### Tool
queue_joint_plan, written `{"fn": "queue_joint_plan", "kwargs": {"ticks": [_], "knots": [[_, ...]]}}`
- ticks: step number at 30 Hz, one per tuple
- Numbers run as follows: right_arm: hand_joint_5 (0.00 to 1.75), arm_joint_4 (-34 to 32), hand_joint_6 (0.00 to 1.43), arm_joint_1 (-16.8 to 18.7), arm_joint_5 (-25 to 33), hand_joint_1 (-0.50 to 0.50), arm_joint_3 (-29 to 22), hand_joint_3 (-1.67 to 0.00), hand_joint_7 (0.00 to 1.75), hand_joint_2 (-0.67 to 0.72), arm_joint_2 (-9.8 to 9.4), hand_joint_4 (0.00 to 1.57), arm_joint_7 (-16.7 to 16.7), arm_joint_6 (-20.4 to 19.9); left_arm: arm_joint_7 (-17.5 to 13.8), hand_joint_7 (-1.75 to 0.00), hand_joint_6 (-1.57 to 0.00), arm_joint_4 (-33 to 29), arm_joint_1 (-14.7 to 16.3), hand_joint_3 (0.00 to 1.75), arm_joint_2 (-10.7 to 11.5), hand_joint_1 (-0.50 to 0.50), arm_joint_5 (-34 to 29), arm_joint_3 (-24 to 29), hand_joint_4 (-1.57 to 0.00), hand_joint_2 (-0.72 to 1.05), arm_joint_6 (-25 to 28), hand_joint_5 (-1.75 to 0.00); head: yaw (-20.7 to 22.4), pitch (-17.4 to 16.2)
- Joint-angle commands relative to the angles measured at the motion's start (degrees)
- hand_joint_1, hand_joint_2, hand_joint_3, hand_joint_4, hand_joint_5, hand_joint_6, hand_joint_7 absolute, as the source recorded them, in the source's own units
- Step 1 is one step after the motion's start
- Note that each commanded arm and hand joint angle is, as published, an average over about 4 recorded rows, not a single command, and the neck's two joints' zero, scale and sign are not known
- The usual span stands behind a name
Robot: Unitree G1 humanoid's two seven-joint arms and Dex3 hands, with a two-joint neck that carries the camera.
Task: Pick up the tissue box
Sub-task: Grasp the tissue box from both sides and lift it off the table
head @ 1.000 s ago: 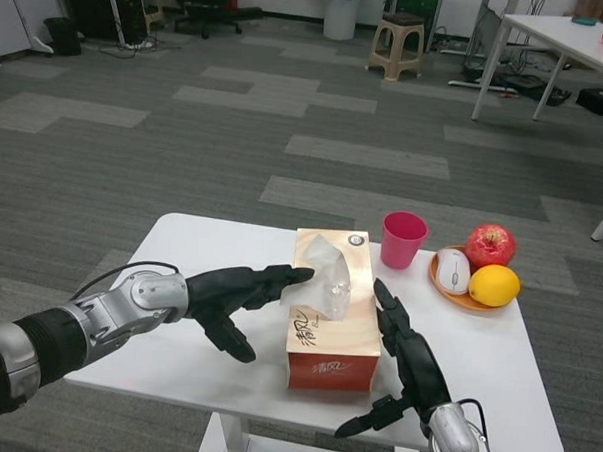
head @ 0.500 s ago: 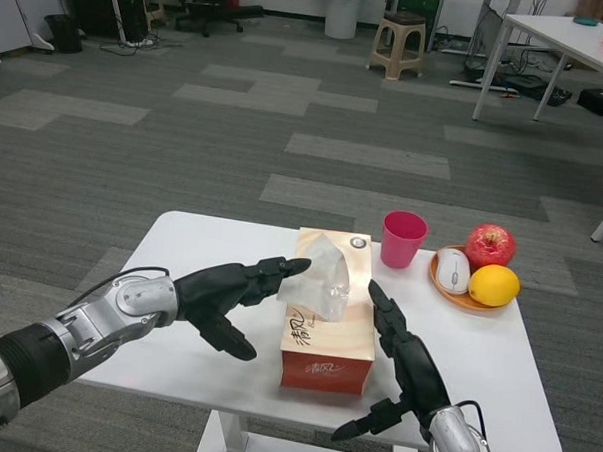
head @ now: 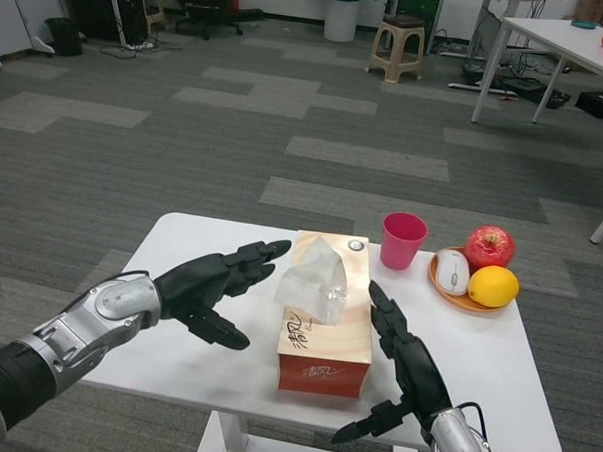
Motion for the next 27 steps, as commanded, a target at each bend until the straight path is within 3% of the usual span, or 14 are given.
{"fn": "queue_joint_plan", "kwargs": {"ticks": [1,18,27], "knots": [[0.0,-0.1,0.0,0.1,0.1,-0.46,-2.0,-0.14,0.0,-0.03,-0.4,0.03,0.4,-0.8,-0.2,0.0,0.0,2.6,0.8,0.07,-1.3,0.5,0.2,2.6,0.0,0.96,0.0,0.0,0.0,0.0],[0.0,4.5,0.0,-0.4,0.1,-0.46,-8.7,-0.16,0.0,-0.03,0.57,0.03,2.0,-0.9,2.2,0.0,0.0,14.8,-0.3,0.02,-6.6,0.5,1.8,5.5,0.0,0.96,-4.3,0.0,0.1,0.2],[0.0,13.4,0.0,-7.1,0.1,-0.46,-6.0,-0.16,0.0,-0.03,2.9,0.03,3.1,-0.5,3.0,0.0,0.0,18.6,-2.6,0.02,-9.0,0.5,6.1,3.9,0.0,1.0,-5.0,0.0,0.1,0.1]]}}
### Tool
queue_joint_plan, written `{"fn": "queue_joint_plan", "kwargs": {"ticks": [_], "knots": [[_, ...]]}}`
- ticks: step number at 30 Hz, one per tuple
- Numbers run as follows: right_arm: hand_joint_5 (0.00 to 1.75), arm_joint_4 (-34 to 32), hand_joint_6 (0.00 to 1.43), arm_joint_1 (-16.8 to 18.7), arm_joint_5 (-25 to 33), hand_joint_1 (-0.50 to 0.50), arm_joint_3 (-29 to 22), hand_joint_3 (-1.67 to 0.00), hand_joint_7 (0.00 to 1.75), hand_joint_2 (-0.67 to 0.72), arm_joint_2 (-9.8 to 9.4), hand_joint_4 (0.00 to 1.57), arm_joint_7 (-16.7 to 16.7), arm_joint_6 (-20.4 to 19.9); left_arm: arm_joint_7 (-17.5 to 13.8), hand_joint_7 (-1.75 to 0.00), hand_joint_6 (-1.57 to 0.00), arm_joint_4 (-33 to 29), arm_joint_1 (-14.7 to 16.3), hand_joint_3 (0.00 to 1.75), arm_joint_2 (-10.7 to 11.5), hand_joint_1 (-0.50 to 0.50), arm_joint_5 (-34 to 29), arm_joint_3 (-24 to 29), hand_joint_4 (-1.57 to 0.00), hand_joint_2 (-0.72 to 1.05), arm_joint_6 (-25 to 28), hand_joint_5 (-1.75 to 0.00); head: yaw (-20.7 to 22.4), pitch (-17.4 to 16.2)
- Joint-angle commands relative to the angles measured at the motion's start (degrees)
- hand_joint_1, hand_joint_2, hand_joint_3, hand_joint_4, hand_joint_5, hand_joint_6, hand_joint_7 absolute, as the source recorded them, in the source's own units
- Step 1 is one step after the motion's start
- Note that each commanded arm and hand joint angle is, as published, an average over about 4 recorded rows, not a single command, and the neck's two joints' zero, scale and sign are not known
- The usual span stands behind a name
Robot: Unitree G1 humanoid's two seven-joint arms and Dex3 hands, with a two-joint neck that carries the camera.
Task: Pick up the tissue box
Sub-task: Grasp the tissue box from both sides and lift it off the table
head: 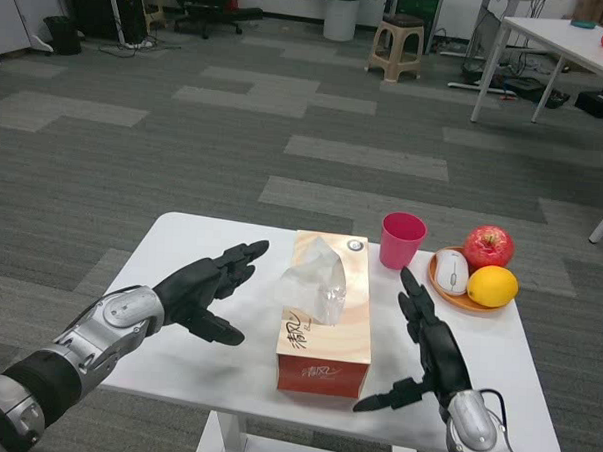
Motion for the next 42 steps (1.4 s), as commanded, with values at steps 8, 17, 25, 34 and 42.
{"fn": "queue_joint_plan", "kwargs": {"ticks": [8,17,25,34,42], "knots": [[0.0,8.5,0.0,-7.7,0.5,-0.46,6.4,-0.16,0.0,0.03,1.43,0.09,0.3,0.9,1.4,0.0,0.0,4.7,-3.2,0.07,-3.2,0.5,4.3,-2.7,0.0,0.96,-2.0,0.0,0.5,0.0],[0.0,12.1,0.0,-10.5,0.5,-0.46,10.3,-0.12,0.0,0.03,1.87,0.1,0.2,1.4,2.4,0.0,0.0,6.6,-4.5,0.0,-4.6,0.5,4.8,-5.3,0.0,1.0,-2.6,0.0,0.9,0.2],[0.0,13.7,0.0,-11.9,0.5,-0.46,13.7,-0.16,0.0,0.03,2.57,0.14,-0.3,1.9,3.5,0.0,0.0,8.0,-5.7,0.0,-5.9,0.5,4.9,-8.5,0.0,1.0,-3.3,0.0,1.1,0.1],[0.0,14.3,0.0,-13.2,0.5,-0.46,16.6,-0.16,0.0,0.03,3.18,0.19,-1.0,2.2,5.7,0.0,0.0,9.6,-6.5,0.04,-7.3,0.5,4.9,-10.8,0.0,0.96,-4.8,0.0,1.1,0.1],[0.0,14.5,0.0,-13.9,0.5,-0.46,18.1,-0.14,0.0,0.04,3.67,0.2,-1.4,2.4,8.7,0.0,0.0,10.4,-6.7,0.04,-7.7,0.5,4.7,-13.6,0.0,0.98,-5.4,0.0,1.3,0.2]]}}
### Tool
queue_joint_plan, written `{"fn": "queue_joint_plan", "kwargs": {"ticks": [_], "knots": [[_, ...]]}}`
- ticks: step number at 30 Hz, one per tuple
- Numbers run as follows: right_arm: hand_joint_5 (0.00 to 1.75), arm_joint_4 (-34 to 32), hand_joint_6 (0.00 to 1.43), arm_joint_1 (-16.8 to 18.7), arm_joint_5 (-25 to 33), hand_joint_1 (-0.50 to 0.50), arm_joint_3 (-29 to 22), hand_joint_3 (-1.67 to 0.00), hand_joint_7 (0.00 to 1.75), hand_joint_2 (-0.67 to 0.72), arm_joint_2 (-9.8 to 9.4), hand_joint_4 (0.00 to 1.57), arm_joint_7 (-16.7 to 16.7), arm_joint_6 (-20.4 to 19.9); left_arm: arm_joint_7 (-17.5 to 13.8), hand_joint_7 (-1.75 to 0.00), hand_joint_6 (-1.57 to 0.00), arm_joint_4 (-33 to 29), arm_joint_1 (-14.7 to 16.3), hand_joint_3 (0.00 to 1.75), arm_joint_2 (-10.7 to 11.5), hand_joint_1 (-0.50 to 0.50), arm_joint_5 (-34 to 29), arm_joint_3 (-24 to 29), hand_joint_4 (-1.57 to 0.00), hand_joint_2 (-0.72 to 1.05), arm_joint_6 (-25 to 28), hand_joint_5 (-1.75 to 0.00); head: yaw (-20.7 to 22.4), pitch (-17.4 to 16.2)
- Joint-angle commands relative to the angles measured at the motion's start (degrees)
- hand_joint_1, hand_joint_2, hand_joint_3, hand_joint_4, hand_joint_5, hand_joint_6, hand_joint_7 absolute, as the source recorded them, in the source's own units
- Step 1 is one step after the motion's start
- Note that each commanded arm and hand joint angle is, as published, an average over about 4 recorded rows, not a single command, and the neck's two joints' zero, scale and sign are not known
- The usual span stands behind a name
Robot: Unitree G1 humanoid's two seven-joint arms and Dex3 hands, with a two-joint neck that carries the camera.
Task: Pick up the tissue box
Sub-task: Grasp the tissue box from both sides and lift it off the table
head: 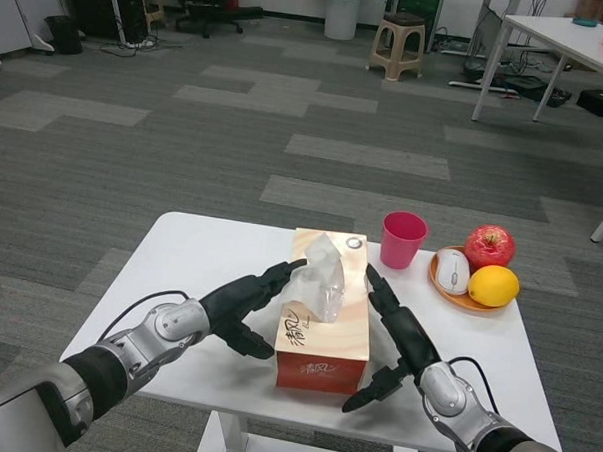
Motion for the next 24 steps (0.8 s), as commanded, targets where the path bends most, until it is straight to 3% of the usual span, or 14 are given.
{"fn": "queue_joint_plan", "kwargs": {"ticks": [1,10,18,24], "knots": [[0.0,0.1,0.0,-1.2,-0.3,-0.46,1.1,-0.12,0.0,0.03,0.86,0.2,0.2,0.2,0.5,0.0,0.0,0.6,-0.7,0.04,-0.7,0.5,0.2,-1.8,0.0,1.0,-0.6,0.0,0.0,0.0],[0.0,-0.8,0.0,-1.2,-0.3,-0.46,1.5,-0.16,0.0,0.03,1.3,0.2,0.1,0.1,2.0,0.0,0.0,1.1,-0.5,0.0,-0.8,0.5,-3.9,-2.6,0.0,0.98,-4.5,0.0,0.2,0.0],[0.0,-2.3,0.0,-1.1,-0.3,-0.46,0.6,-0.16,0.0,0.01,1.45,0.2,0.1,0.1,2.3,0.0,0.0,1.3,0.1,0.0,-0.8,0.5,-11.4,-4.3,0.0,0.96,-7.6,0.0,0.2,-0.1],[0.0,-3.7,0.0,-0.5,-0.3,-0.46,-0.6,-0.16,0.0,-0.03,1.47,0.2,0.1,0.0,2.1,0.0,0.0,0.7,0.8,0.0,-0.9,0.5,-12.5,-3.9,0.0,0.96,-8.5,0.0,0.3,0.0]]}}
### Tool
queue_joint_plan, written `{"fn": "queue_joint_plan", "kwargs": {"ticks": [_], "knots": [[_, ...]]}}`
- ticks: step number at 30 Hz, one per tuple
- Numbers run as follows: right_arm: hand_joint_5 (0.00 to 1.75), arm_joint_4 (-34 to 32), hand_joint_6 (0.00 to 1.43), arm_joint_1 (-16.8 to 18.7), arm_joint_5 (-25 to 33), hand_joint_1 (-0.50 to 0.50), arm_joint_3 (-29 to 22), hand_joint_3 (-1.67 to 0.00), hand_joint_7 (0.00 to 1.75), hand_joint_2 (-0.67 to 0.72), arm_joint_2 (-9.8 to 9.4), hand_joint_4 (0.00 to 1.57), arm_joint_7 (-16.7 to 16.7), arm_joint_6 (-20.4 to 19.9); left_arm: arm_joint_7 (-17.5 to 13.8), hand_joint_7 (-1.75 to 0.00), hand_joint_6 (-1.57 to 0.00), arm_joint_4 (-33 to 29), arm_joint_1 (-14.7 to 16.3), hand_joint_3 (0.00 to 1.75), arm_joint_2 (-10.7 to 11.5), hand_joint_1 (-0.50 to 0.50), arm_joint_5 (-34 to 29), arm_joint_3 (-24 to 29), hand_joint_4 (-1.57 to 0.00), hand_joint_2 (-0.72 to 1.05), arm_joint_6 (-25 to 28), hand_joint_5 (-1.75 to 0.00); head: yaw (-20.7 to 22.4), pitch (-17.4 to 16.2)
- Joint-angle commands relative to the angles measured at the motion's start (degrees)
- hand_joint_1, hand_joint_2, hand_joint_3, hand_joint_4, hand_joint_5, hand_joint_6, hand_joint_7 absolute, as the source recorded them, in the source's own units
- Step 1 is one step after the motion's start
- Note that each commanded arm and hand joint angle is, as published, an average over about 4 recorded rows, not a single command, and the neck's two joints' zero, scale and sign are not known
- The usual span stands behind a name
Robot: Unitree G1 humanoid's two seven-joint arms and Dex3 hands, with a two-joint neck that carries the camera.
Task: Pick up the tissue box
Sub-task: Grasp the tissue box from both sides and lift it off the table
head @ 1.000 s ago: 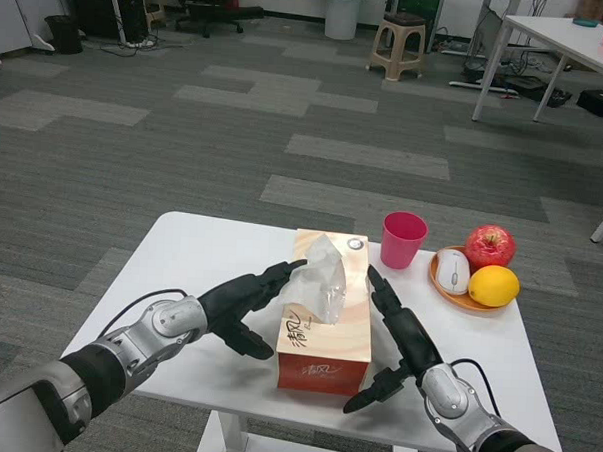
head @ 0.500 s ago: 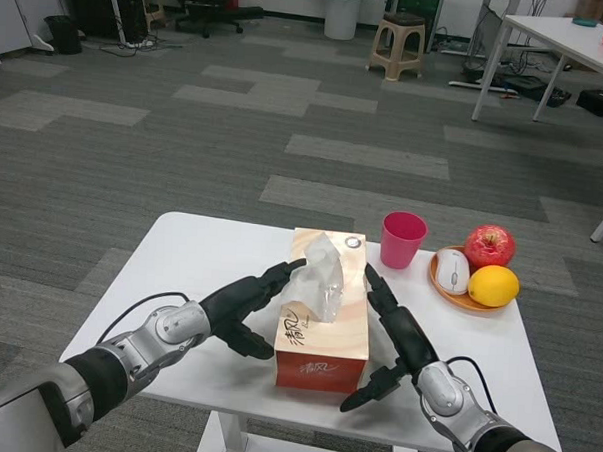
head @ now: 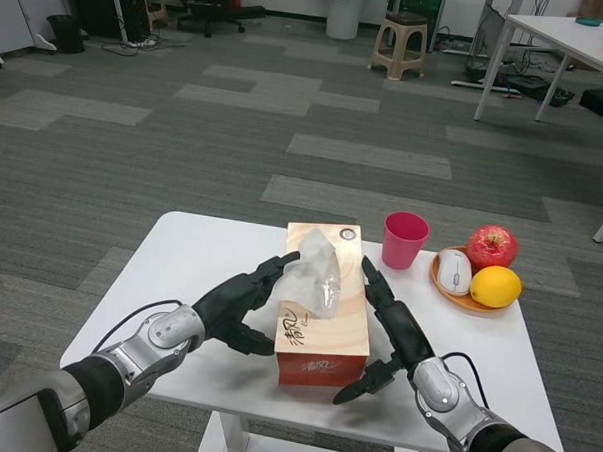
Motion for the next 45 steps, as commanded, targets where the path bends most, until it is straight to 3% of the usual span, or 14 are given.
{"fn": "queue_joint_plan", "kwargs": {"ticks": [1,9,21,29,37,45], "knots": [[0.0,-1.8,0.0,-0.2,-0.5,-0.46,-0.2,-0.14,0.0,-0.03,0.73,0.2,0.9,-0.2,-0.2,0.0,0.0,-1.0,-0.1,0.0,-1.1,0.5,-1.0,0.2,0.0,0.96,-2.4,0.0,-0.1,0.0],[0.0,-4.6,0.0,0.2,-0.5,-0.46,-1.3,-0.12,0.0,-0.03,0.27,0.15,1.1,-0.2,-0.7,0.0,0.0,-3.1,0.4,0.0,-0.7,0.5,-1.2,1.7,0.0,0.96,-2.5,0.0,0.1,0.0],[0.0,-8.4,0.0,0.9,-0.5,-0.43,-3.0,-0.16,0.0,-0.1,-0.77,0.1,1.3,-0.4,-1.0,0.0,0.0,-8.0,0.4,0.07,2.5,0.5,-2.9,3.6,0.0,0.96,-2.4,0.0,0.2,0.1],[0.0,-10.2,0.0,1.5,-0.5,-0.42,-4.8,-0.16,0.0,-0.1,-1.16,0.09,1.3,-0.4,-1.0,0.0,0.0,-11.3,0.5,0.0,4.7,0.5,-4.8,4.4,0.0,0.96,-2.4,0.0,0.2,0.1],[0.0,-12.7,0.0,2.0,-0.5,-0.42,-5.7,-0.16,0.0,-0.1,-1.51,0.06,1.4,-0.4,-1.0,0.0,0.0,-13.7,0.5,0.07,6.5,0.5,-6.0,4.5,0.0,0.96,-2.2,0.0,0.4,0.2],[0.0,-15.2,0.0,2.4,-0.5,-0.42,-6.0,-0.16,0.0,-0.1,-1.69,0.04,1.4,-0.4,-1.0,0.0,0.0,-15.8,0.5,0.0,7.4,0.5,-6.1,4.9,0.0,0.96,-2.0,0.0,0.4,0.1]]}}
